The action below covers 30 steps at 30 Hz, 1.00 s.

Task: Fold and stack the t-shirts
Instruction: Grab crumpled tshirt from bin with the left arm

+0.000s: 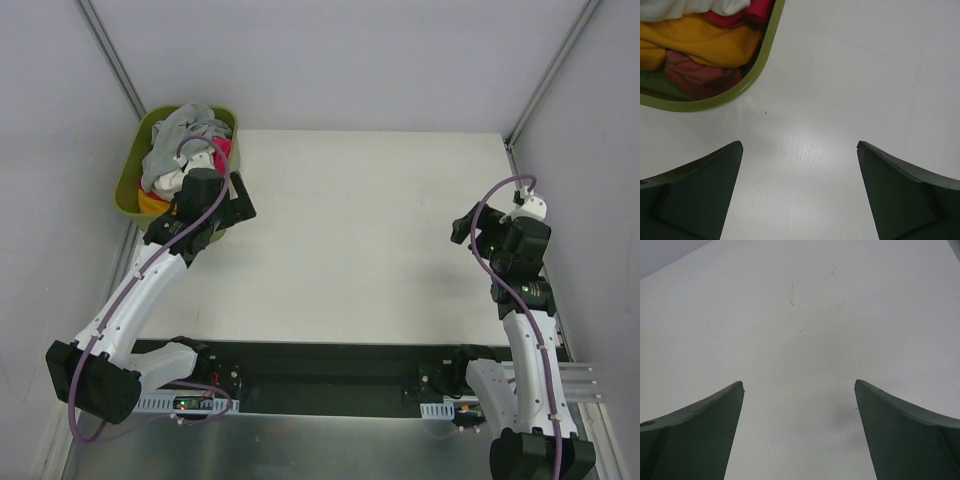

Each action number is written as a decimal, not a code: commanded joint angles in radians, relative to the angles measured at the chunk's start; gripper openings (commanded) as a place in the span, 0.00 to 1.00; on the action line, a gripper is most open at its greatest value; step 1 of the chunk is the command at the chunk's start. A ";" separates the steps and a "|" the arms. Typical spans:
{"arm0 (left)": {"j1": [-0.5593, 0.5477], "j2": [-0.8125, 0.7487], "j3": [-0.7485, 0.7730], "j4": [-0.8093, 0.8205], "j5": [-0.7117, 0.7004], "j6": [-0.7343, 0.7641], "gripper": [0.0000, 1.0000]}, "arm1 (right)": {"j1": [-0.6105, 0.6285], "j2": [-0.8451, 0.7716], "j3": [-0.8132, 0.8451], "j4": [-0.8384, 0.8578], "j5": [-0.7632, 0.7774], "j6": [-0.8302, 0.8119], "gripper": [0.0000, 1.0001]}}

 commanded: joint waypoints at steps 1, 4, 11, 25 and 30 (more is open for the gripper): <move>0.000 -0.018 0.068 -0.021 -0.103 0.044 0.99 | 0.001 0.013 0.028 0.041 -0.037 0.001 0.97; 0.001 0.006 0.108 -0.026 -0.190 0.068 0.99 | 0.001 0.030 0.054 0.010 -0.051 -0.007 0.97; 0.128 0.180 0.329 -0.026 -0.203 0.162 0.99 | 0.001 0.022 0.060 0.010 -0.078 -0.022 0.97; 0.385 0.712 0.843 -0.029 -0.077 0.239 0.99 | 0.002 0.062 0.069 -0.012 -0.117 -0.039 0.97; 0.434 0.879 0.955 -0.027 -0.075 0.228 0.99 | 0.005 0.062 0.069 -0.016 -0.118 -0.041 0.97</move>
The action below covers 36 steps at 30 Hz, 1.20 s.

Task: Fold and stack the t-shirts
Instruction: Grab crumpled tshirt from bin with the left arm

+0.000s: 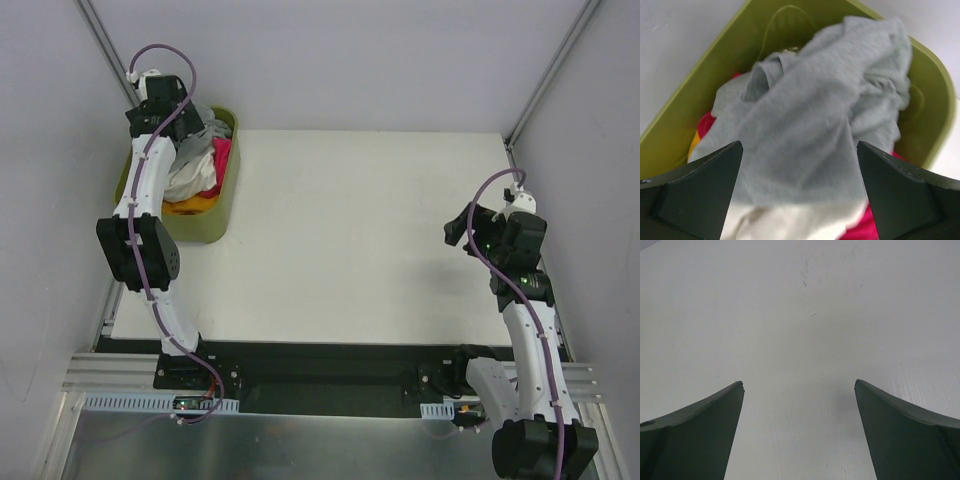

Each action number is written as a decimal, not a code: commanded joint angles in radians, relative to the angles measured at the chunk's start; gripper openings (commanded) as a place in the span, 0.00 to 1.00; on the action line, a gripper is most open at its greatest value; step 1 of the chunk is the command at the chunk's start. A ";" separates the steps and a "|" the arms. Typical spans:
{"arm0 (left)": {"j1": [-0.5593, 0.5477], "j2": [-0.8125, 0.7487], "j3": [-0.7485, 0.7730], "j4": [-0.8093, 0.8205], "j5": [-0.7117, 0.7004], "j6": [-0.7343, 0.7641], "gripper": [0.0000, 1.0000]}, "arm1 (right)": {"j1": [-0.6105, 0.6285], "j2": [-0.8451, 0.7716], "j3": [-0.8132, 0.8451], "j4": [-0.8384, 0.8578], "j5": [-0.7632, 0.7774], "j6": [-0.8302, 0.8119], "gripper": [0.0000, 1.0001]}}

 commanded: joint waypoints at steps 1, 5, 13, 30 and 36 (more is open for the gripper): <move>0.048 0.114 0.119 -0.001 0.016 0.024 0.96 | 0.005 -0.003 0.050 0.012 -0.023 -0.015 0.97; 0.049 0.128 0.139 -0.006 0.039 0.029 0.30 | 0.009 -0.011 0.053 0.002 -0.023 -0.017 0.97; 0.037 -0.032 0.053 0.011 0.114 0.073 0.00 | 0.022 -0.005 0.056 0.006 -0.042 -0.018 0.97; -0.215 -0.472 -0.004 0.115 0.254 0.170 0.00 | 0.080 -0.026 0.047 0.032 -0.094 -0.060 0.97; -0.302 -0.558 0.033 0.122 0.515 0.153 0.00 | 0.080 -0.080 0.034 0.038 -0.051 -0.061 0.97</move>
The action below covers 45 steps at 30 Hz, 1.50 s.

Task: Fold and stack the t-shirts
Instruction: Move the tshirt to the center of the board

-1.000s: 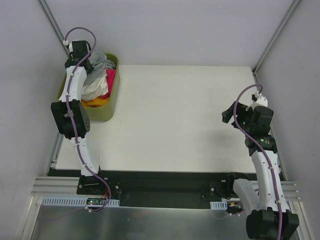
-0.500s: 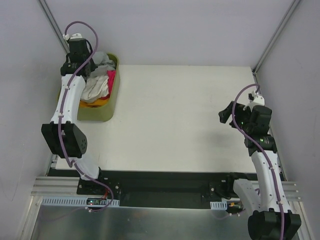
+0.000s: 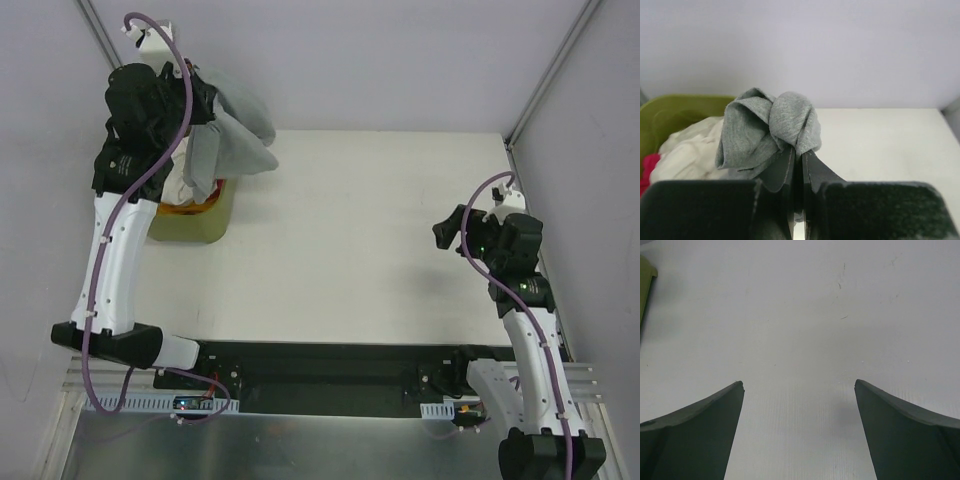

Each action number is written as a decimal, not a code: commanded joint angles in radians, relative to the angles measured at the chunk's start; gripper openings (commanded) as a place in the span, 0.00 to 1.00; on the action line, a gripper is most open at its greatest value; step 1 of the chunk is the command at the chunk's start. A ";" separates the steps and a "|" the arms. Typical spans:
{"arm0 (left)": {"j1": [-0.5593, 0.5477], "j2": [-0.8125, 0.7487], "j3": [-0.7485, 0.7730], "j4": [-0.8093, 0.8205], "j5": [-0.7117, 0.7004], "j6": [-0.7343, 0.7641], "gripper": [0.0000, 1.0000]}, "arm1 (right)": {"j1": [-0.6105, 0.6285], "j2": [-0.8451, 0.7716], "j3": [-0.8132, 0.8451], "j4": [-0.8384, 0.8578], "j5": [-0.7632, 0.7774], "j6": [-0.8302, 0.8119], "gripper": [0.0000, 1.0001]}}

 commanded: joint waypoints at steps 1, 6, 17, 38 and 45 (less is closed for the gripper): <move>-0.070 -0.090 0.060 0.088 0.291 0.019 0.00 | 0.006 -0.052 0.023 0.042 0.025 -0.017 0.97; -0.215 -0.069 0.123 0.095 0.352 0.037 0.00 | 0.006 -0.080 0.017 0.048 0.051 -0.012 0.97; -0.469 0.046 0.156 0.095 0.225 0.075 0.00 | 0.004 -0.152 -0.012 0.060 0.128 -0.008 0.97; -0.377 -0.051 -0.564 -0.026 -0.298 -0.266 0.99 | 0.286 0.150 0.088 -0.021 0.053 -0.089 0.97; -0.374 -0.051 -0.668 -0.029 -0.188 -0.328 0.99 | 0.601 0.444 0.135 -0.043 -0.010 -0.034 0.96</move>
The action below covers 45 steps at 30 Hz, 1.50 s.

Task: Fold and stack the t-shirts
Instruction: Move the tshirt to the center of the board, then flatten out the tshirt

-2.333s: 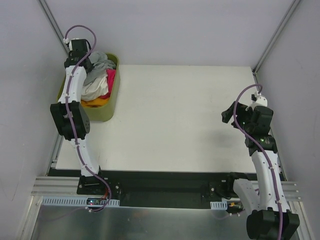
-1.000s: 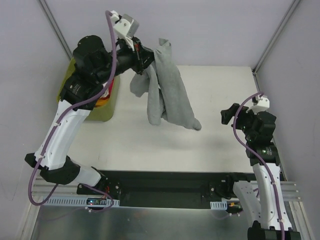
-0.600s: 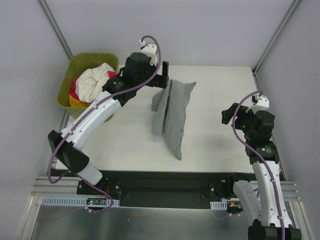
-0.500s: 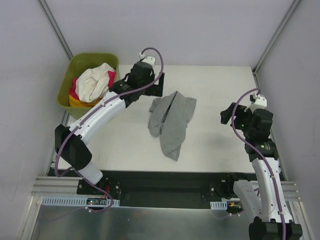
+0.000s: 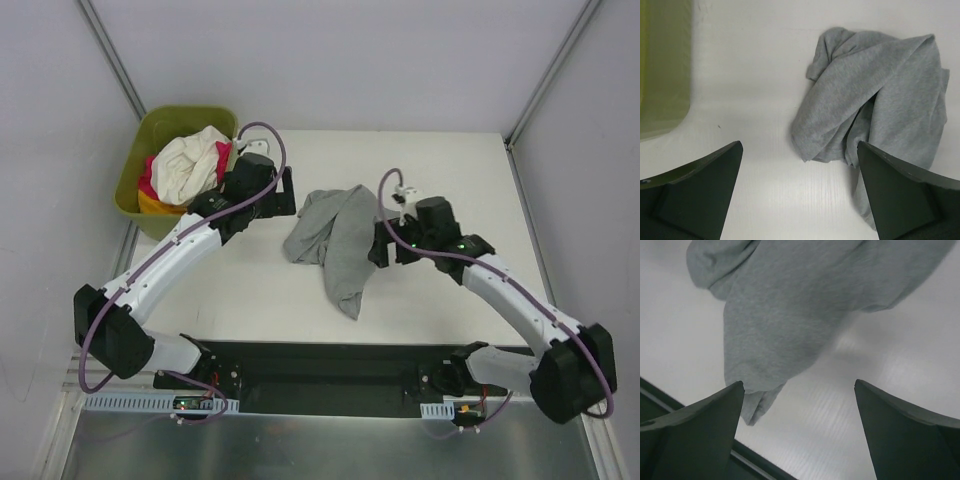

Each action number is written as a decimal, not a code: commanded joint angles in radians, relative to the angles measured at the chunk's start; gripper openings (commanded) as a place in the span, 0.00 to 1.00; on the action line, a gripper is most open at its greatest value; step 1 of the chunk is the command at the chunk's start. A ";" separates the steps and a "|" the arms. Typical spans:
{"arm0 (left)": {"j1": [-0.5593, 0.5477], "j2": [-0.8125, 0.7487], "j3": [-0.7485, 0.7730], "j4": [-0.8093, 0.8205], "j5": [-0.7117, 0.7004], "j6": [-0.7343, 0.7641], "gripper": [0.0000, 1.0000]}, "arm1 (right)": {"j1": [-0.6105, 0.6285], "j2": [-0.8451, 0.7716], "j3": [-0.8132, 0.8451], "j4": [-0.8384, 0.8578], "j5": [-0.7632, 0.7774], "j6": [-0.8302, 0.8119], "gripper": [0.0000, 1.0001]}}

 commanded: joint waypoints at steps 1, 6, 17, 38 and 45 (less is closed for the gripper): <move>-0.002 0.002 -0.078 -0.005 0.062 -0.077 0.99 | 0.196 0.114 0.034 -0.009 -0.018 0.020 0.96; 0.006 -0.049 -0.147 -0.005 0.084 -0.104 0.99 | 0.411 0.203 0.006 -0.048 0.056 0.058 0.93; 0.007 -0.100 -0.265 -0.005 0.123 -0.166 0.99 | 0.519 0.338 -0.006 -0.012 0.023 0.036 0.80; 0.007 0.038 -0.325 0.058 0.253 -0.244 0.99 | 0.335 0.099 0.089 -0.196 0.371 0.040 0.01; 0.009 0.202 -0.241 0.110 0.284 -0.262 0.98 | 0.181 0.068 0.101 -0.196 0.242 0.023 0.02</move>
